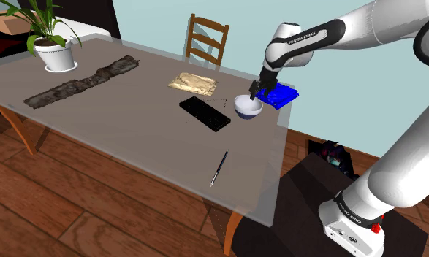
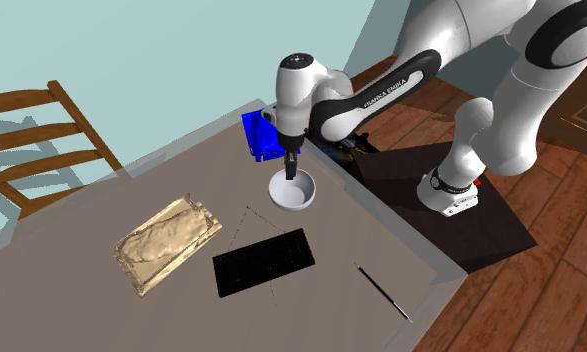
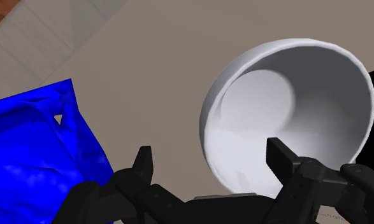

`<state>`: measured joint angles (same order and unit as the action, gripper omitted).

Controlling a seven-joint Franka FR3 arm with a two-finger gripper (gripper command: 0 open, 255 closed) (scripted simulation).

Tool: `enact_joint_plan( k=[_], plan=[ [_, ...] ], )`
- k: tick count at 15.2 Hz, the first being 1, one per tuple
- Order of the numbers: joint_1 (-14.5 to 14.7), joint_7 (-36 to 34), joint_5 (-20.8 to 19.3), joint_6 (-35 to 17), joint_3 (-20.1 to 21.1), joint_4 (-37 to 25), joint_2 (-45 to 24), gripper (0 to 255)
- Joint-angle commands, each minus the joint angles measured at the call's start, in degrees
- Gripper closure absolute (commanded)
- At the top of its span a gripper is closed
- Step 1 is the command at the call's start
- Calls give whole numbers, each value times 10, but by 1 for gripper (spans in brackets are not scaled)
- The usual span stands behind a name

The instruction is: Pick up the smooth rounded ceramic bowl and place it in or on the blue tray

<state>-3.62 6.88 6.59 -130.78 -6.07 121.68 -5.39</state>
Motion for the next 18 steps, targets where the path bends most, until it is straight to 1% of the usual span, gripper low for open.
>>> enact_joint_plan(
  k=[1,9,10,18],
  plan=[
    [0,1,2,-14,1,5,-9,0],
    [0,2,3,-18,1,6,-12,0],
    [0,2,3,-18,1,6,-12,255],
    [0,2,3,-18,1,6,-12,255]
  ],
)
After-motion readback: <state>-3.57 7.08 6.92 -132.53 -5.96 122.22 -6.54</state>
